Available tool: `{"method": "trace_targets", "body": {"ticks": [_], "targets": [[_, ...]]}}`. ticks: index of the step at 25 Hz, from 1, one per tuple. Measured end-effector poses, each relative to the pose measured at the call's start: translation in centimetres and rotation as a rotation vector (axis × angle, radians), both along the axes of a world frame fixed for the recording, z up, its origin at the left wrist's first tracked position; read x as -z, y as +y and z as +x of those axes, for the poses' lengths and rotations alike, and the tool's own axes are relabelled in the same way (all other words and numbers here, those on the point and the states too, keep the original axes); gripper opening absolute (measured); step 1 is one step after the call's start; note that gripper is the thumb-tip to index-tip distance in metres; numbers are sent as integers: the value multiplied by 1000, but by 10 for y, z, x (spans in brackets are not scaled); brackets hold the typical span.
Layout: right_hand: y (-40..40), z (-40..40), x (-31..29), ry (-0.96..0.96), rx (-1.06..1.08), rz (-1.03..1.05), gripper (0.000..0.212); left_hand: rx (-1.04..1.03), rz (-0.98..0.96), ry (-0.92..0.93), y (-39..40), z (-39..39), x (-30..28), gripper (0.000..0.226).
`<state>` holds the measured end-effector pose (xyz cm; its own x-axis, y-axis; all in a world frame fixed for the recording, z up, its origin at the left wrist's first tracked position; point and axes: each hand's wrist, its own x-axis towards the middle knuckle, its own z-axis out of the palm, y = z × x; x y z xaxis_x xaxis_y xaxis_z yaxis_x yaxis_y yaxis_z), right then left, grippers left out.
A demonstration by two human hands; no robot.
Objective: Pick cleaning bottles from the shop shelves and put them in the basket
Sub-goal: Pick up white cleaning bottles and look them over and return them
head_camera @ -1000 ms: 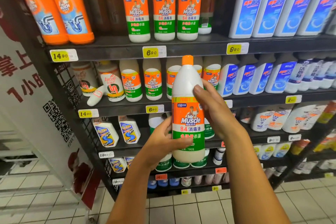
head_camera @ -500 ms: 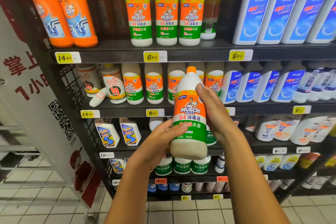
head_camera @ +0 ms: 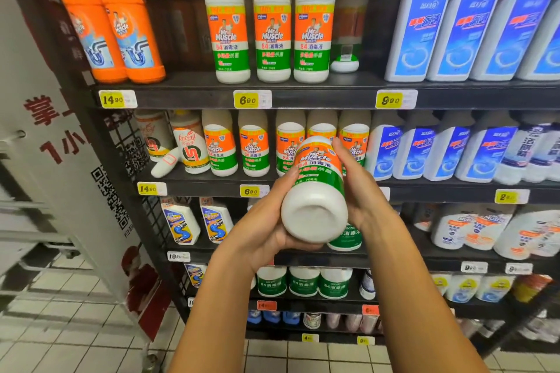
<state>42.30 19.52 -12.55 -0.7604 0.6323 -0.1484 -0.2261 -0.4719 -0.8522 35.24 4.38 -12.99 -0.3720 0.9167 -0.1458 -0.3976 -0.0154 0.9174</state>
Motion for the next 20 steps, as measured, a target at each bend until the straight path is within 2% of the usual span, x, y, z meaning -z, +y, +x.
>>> {"method": "trace_targets", "body": {"ticks": [2,5,10,15,20], "targets": [[3,2,0,7,5,3,55,19,-4,4,2,1,1,84],[7,6,0,28,4,28,54,26,-13,18,5,1,8,71],[12,18,-7,102,-2,299,40,21,6,140,6,4,25,53],[14,27,-20,168,-122,427,47,-1,83,265,10,-2,25,71],[9,33,-36,55,-185,586,59,-21,109,263,16,-4,27,65]]}}
